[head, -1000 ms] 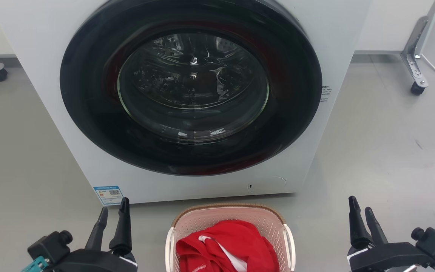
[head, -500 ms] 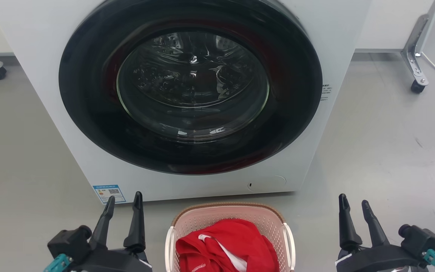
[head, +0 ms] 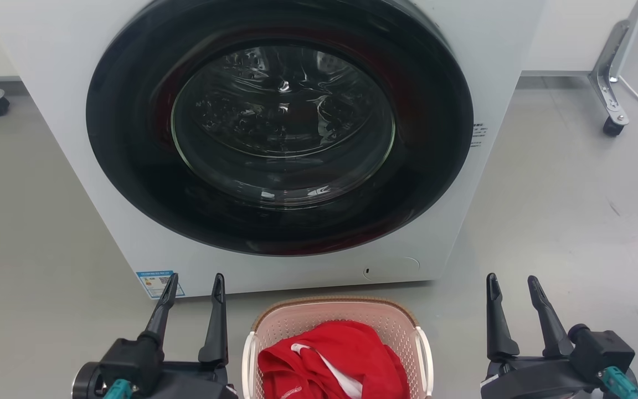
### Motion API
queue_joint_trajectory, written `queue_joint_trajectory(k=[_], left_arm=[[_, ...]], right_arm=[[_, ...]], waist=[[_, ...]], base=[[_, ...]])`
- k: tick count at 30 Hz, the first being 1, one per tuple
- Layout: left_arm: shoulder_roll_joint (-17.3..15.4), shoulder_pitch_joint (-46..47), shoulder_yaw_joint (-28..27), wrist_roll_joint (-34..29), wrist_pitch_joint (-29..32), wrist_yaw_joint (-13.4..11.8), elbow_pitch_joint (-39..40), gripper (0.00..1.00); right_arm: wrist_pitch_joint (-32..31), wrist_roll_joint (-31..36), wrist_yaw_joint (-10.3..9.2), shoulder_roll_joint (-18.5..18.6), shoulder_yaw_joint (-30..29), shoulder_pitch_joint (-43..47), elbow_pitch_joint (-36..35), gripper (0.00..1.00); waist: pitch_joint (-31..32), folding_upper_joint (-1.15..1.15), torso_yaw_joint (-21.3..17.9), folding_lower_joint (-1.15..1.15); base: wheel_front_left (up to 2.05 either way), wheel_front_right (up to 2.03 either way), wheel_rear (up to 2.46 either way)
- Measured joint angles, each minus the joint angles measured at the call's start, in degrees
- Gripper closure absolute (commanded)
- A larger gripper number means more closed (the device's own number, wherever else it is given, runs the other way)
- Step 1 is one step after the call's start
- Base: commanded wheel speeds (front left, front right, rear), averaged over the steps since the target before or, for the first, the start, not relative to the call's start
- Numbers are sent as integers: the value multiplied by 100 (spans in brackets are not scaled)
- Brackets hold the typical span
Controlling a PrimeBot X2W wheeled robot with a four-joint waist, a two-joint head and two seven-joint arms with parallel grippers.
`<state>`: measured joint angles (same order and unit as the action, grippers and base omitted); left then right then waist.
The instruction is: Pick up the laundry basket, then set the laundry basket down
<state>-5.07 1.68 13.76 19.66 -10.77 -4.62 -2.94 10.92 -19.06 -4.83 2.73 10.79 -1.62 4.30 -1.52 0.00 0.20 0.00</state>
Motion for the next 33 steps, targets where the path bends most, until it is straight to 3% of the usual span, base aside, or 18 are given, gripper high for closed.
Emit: queue_joint_trajectory(k=[17,33], left_arm=[[0,-137,325,-1392,-376,-249,270,0],[15,-234,203,-1367,-378,-249,301,0]], right_arm=[[337,1526,-231,0,245,232,-342,0],[337,1532,-231,-1,180,270,-390,0]], waist=[[84,0,5,0],[90,0,9,0]], base=[[0,0,0],[0,0,0]])
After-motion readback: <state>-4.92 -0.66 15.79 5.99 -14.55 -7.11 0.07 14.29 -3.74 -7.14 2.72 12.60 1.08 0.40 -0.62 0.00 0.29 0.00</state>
